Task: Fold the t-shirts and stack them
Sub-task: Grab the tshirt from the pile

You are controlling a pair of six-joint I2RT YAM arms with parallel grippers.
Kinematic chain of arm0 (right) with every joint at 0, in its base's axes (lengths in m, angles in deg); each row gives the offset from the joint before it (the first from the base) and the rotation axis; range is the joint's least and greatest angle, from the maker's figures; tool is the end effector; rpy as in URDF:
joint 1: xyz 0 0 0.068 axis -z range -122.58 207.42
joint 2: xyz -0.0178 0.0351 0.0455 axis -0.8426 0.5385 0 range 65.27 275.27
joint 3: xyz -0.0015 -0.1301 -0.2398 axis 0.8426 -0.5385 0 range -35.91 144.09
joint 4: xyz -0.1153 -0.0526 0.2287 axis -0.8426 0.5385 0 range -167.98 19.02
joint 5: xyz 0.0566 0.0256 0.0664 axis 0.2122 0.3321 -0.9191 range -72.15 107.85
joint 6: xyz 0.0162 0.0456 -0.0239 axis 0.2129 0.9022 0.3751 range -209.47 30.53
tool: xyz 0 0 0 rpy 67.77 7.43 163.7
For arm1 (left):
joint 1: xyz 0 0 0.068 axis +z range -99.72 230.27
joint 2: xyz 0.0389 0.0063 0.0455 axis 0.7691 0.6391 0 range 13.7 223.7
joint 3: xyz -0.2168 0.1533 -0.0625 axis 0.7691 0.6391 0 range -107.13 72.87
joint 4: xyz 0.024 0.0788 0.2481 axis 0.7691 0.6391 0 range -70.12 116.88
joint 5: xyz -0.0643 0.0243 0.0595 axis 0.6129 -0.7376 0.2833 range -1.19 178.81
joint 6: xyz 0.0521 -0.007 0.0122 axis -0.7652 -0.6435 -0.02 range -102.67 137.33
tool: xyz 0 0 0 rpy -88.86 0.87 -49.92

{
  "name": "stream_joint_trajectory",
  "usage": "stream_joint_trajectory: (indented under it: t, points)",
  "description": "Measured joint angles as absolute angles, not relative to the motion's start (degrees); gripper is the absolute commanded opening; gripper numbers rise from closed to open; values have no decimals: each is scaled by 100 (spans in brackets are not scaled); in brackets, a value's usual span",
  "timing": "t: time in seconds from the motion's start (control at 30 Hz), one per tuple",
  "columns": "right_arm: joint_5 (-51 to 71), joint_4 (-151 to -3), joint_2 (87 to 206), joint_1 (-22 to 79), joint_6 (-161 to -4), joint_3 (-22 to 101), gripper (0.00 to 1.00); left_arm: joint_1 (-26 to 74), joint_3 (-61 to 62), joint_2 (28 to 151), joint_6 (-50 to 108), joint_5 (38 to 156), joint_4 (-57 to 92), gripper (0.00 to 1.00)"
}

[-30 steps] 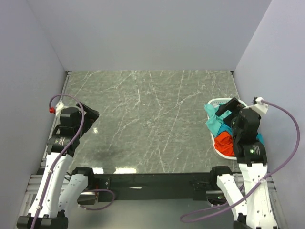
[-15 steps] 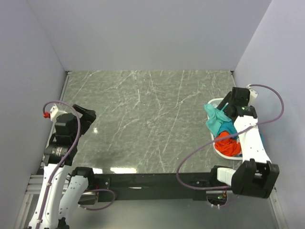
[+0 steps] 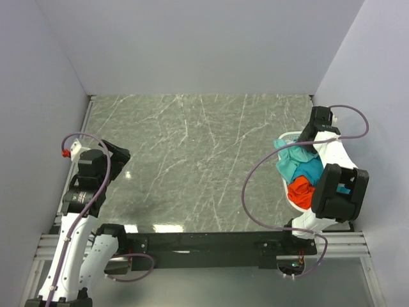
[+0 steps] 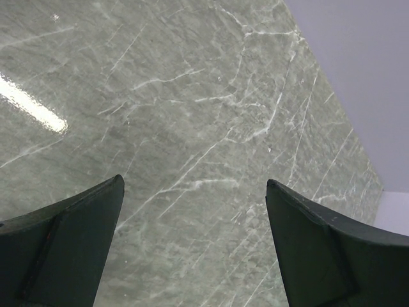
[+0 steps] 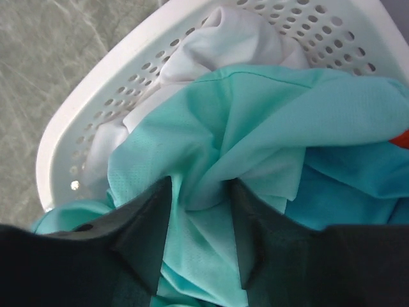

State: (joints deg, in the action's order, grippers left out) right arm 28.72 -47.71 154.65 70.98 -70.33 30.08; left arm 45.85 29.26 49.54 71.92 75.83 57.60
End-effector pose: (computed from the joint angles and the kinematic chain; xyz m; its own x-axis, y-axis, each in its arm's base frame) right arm 0.3196 -0.0840 0.2475 -0.6286 0.4828 -0.6097 0.5769 0.8152 0.0508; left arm 0.1350 -0.0024 0.3064 -0.1915 -0.7818 -0.5934 -0.4745 0.6030 -0.6412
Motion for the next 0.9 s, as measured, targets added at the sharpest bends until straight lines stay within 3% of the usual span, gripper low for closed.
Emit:
stream_joint_trajectory:
  t: [0.03, 0.07, 0.13, 0.17, 0.37, 0.63, 0.9]
  points:
    - [2865, -4771, 15492, 7100, -7031, 3008, 33, 4585, 2926, 4956, 7194, 7581, 5758, 99]
    - [2865, -4776, 15505, 7103, -7038, 3008, 16, 4585, 2928, 4958, 7205, 7579, 5758, 99]
    - [2876, -4806, 15503, 7111, -7029, 3008, 2, 4585, 2930, 4956, 7212, 7559, 5760, 99]
    - [2887, -4826, 15500, 7116, -7009, 3008, 0, 4585, 2930, 4956, 7212, 7544, 5760, 100]
    - [2824, -4898, 15138, 7120, -6942, 2934, 0, 4585, 2930, 4947, 7242, 7483, 5795, 99]
    - [2677, -4922, 13297, 7120, -6933, 2954, 0, 4585, 2928, 4862, 7262, 7481, 5876, 100]
    - [2363, -4577, 12416, 7120, -6926, 3972, 0, 4585, 2923, 4873, 7271, 7548, 5878, 99]
